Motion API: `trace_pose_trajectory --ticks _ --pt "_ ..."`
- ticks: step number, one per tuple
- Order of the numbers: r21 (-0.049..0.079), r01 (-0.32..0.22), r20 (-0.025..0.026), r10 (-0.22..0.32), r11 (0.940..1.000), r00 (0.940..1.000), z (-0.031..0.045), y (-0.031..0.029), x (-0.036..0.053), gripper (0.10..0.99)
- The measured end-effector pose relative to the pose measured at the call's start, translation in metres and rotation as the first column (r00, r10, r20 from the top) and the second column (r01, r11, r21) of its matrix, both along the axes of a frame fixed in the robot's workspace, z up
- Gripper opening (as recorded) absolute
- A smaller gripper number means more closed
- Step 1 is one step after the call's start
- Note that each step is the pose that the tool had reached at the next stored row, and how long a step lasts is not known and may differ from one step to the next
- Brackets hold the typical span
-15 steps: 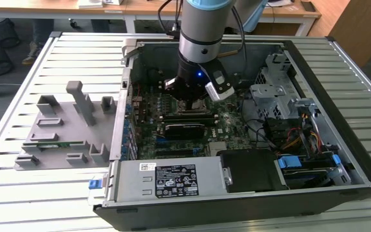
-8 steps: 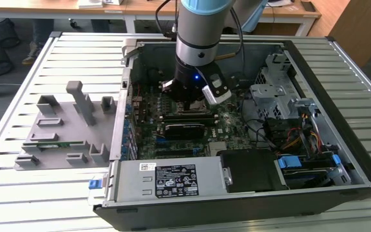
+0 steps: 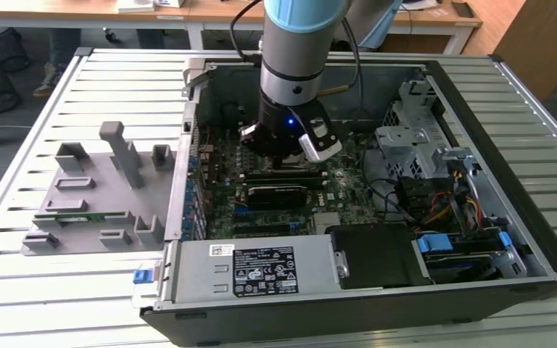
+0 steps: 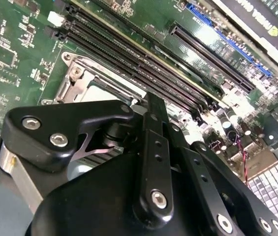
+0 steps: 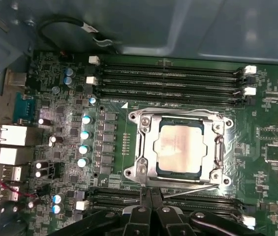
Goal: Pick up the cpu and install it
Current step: 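Install the second cpu locking lever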
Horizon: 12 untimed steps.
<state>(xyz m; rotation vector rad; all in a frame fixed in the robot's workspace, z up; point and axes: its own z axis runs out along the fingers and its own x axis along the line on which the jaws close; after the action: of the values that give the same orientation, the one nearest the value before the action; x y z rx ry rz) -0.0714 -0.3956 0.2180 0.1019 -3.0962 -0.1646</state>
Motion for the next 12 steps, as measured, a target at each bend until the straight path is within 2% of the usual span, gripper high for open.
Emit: trace_pose_trajectory --ticks 2,12 --pt "0.002 0.000 -0.0008 0.000 1.0000 1.0000 -0.0015 -0.0007 0.0000 0.106" --pt "0.066 0.004 -0.0012 -0.004 0.9978 1.0000 -0.0024 -0.0095 -0.0021 0.106"
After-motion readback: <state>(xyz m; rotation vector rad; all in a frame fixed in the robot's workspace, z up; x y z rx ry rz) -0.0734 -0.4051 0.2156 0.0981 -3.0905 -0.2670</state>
